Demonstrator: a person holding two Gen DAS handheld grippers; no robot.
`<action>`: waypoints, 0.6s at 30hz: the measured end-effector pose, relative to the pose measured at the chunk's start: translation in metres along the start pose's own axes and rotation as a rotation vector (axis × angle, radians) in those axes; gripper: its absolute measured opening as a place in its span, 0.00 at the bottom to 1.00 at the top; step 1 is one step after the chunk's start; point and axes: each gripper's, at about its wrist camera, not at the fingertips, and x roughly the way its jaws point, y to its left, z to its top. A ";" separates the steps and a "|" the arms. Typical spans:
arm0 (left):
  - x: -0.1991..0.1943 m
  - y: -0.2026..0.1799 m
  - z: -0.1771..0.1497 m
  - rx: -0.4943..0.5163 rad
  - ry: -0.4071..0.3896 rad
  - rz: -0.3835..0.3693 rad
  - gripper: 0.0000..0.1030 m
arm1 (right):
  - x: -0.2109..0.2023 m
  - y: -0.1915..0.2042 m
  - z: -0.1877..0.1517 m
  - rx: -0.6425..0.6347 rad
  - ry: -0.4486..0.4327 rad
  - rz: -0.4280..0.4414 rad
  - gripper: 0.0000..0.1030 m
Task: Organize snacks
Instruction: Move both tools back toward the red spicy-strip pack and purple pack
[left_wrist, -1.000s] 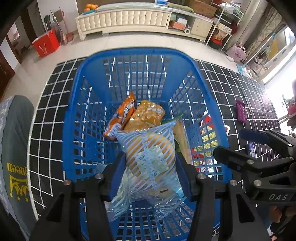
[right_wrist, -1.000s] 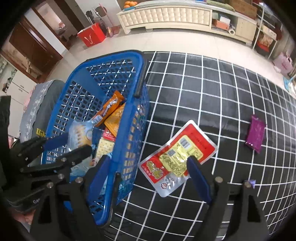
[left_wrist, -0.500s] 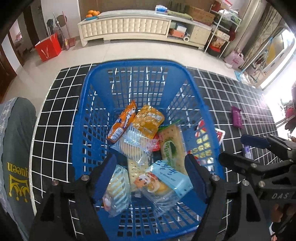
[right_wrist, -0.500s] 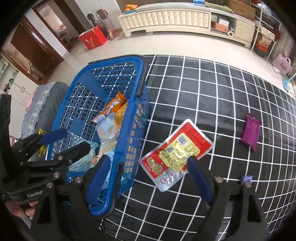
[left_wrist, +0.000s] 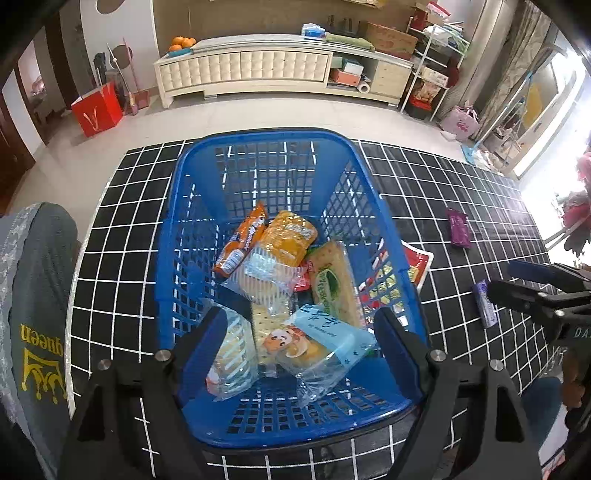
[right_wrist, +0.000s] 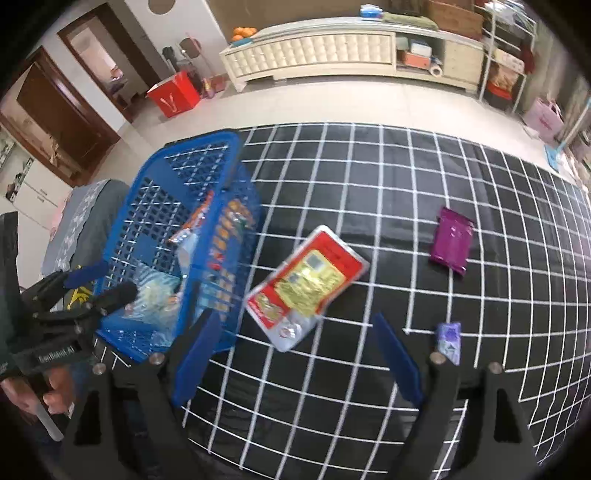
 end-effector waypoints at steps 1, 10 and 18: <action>0.002 0.001 0.000 -0.005 0.002 0.002 0.78 | 0.001 -0.007 -0.001 0.013 0.001 -0.007 0.85; 0.015 -0.008 0.009 0.028 -0.003 0.029 0.78 | 0.019 -0.077 0.004 0.176 -0.006 -0.068 0.85; 0.034 -0.015 0.033 -0.107 0.014 0.068 0.78 | 0.044 -0.121 0.020 0.294 -0.027 -0.147 0.85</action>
